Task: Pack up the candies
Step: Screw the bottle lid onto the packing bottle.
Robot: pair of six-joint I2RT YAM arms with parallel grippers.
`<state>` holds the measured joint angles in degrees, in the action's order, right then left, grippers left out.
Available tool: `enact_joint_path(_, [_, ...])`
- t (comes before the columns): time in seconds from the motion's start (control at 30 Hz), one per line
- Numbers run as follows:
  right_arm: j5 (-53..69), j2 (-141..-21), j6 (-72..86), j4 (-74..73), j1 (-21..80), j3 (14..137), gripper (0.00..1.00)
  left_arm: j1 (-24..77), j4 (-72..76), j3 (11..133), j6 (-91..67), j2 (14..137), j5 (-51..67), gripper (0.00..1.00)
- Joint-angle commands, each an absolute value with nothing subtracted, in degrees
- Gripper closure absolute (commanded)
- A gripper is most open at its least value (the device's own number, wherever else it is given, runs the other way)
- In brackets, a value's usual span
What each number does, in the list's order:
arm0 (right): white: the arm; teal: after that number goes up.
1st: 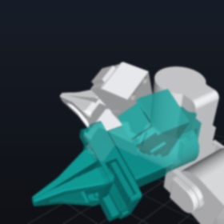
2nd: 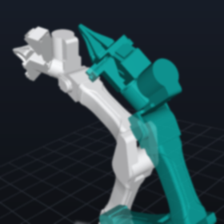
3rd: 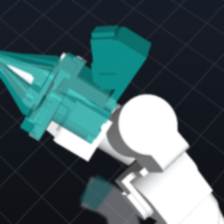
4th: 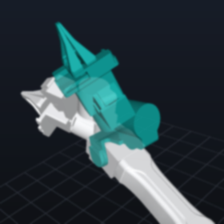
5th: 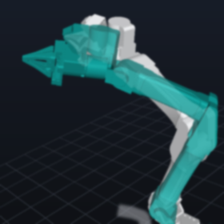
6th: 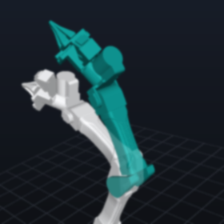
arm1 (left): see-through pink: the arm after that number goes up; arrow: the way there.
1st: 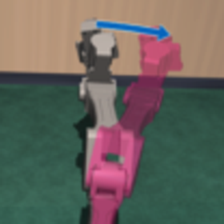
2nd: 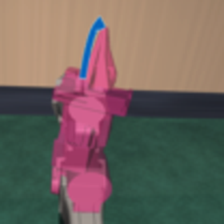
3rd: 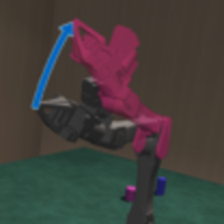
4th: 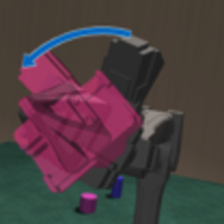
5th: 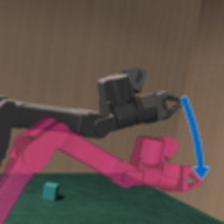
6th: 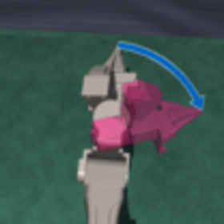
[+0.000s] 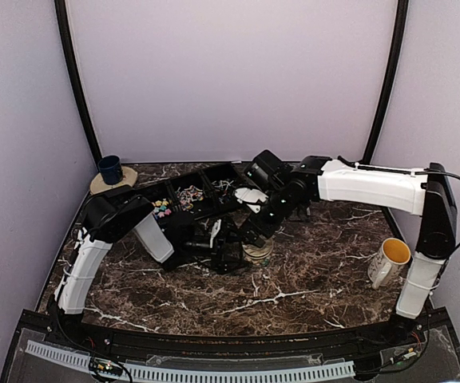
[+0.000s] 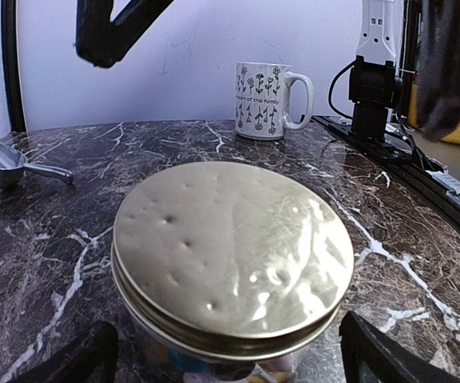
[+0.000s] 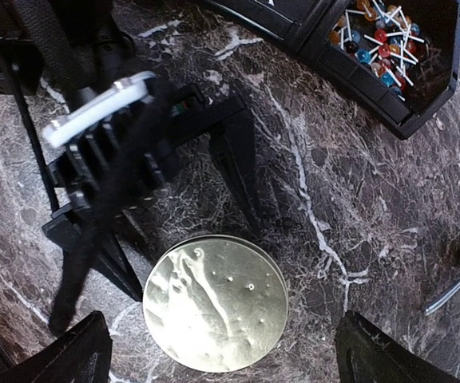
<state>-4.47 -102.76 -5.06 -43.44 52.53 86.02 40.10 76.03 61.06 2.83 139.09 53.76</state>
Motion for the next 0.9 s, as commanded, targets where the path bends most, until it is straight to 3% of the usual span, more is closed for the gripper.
enact_joint_path(0.0, [-6.66,-104.42,-2.14,-43.83,53.28,88.61,0.02,39.32,69.73,56.79,-0.19,143.29,53.86,0.01])
enact_joint_path(0.87, [-14.17,-112.54,-0.97,-48.58,56.54,92.45,0.02,36.65,84.33,54.61,-7.65,147.22,56.45,0.01])
